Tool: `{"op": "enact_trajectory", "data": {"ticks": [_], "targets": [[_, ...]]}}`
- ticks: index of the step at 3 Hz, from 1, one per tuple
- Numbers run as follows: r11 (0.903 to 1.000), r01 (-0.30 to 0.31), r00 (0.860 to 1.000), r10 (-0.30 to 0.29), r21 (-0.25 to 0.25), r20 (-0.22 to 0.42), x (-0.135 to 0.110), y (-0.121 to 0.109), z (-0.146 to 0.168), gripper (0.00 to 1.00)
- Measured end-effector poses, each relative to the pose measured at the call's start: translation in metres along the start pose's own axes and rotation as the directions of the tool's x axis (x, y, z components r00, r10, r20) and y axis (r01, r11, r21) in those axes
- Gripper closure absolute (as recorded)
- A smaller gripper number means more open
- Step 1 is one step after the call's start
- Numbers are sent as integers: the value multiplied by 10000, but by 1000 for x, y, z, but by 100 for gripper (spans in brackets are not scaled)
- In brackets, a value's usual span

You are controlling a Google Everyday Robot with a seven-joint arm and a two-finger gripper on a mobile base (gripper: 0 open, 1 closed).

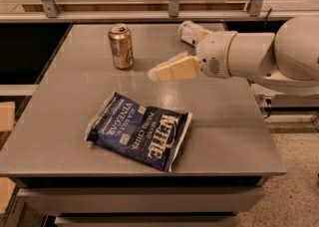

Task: Pick orange can

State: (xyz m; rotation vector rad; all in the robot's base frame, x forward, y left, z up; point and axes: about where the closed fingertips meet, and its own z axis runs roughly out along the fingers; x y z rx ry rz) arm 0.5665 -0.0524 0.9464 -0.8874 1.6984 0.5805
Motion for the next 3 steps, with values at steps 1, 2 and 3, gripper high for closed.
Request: {"op": "enact_trajectory", "data": {"ticks": [1,2,3], "targets": [[9991,-149,9974,121,399,710,-2,-3,7,0],[9978,-186,9877,85,634,1563,-10,-5,19,0],[9982,14,9756,-147,606,2191,-20,-2,35,0]]}}
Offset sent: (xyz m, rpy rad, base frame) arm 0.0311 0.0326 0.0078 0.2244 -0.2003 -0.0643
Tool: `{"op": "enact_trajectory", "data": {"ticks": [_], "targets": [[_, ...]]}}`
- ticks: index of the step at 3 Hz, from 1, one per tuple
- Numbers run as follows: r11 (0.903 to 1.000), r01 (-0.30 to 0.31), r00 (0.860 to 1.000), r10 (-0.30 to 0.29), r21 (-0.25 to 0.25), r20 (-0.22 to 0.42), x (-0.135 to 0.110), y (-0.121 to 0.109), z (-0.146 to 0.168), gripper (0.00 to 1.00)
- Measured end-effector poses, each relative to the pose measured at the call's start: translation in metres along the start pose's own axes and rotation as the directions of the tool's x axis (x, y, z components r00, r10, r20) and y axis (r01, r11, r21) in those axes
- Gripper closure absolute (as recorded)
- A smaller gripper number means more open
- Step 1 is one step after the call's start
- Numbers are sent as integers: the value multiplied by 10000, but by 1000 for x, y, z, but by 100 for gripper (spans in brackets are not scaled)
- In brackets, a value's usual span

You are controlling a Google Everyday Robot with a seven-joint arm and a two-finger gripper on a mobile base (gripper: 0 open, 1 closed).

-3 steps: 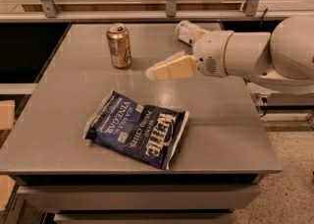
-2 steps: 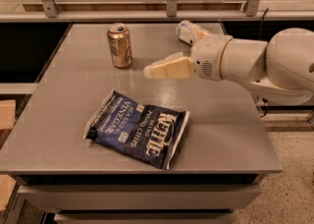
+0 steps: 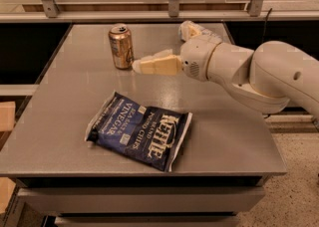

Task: Pick orange can

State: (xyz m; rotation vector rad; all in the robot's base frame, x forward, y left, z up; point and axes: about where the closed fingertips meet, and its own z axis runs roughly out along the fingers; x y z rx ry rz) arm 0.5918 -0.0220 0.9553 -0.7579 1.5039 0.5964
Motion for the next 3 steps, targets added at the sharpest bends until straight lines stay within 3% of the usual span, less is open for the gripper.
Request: {"op": "enact_trajectory", "data": {"ticks": [3], "targets": [[9980,505,9983,-493,-384,309,-10,-3,52,0]]}}
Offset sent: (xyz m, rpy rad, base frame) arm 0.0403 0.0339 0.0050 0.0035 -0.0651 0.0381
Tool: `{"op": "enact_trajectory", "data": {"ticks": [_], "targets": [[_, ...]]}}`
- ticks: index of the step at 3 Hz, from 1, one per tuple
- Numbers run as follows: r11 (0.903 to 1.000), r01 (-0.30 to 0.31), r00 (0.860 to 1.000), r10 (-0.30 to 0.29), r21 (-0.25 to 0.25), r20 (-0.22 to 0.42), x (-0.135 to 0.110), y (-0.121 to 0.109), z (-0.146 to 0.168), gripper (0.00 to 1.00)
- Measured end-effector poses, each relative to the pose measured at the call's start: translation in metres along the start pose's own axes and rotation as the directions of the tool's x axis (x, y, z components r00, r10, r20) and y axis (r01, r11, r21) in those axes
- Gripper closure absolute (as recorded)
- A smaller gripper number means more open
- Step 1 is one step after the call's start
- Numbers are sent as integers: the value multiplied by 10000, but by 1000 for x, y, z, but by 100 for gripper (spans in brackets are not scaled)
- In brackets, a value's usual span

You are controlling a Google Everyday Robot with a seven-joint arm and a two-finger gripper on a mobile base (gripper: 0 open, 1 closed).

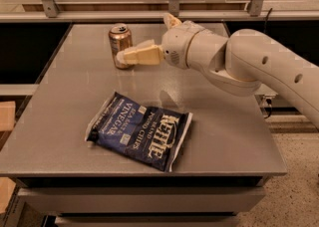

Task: Pick orange can

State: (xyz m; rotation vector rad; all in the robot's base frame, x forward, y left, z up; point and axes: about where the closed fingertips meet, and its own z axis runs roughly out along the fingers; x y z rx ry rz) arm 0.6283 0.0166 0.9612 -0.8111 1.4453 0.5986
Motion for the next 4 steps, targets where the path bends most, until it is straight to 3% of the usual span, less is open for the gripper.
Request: {"op": "enact_trajectory", "data": {"ticks": [2,4], "targets": [[9985,-355,9993,359,-418,83,16,-2,35,0],[9947,-863,9937,899,-559,665,31,-1,60,0]]}}
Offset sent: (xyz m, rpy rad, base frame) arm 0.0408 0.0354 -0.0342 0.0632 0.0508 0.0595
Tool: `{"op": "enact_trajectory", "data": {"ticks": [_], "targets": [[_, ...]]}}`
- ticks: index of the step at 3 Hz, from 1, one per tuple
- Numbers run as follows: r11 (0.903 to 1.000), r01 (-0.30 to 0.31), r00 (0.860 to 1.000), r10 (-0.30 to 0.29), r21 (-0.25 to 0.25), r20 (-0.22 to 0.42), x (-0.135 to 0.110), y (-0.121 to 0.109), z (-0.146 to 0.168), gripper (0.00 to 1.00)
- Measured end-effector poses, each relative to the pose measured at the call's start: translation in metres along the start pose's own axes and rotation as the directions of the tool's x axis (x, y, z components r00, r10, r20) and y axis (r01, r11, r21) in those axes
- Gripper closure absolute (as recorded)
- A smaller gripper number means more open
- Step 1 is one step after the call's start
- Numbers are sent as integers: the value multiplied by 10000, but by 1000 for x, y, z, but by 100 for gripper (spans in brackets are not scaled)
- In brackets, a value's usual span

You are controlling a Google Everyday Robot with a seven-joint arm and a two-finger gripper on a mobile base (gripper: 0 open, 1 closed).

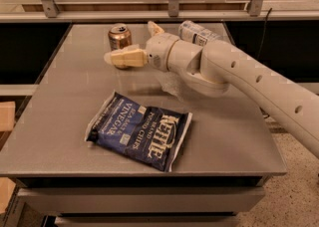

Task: Pick orange can

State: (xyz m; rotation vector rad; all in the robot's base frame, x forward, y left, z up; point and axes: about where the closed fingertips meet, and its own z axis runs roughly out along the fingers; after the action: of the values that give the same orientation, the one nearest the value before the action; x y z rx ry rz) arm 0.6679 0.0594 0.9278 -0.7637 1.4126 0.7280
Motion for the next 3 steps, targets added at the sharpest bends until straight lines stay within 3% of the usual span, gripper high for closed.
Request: {"op": "enact_trajectory", "data": {"ticks": [3], "targets": [[9989,87,9999,-89,-468,-56,2,10,32,0]]}}
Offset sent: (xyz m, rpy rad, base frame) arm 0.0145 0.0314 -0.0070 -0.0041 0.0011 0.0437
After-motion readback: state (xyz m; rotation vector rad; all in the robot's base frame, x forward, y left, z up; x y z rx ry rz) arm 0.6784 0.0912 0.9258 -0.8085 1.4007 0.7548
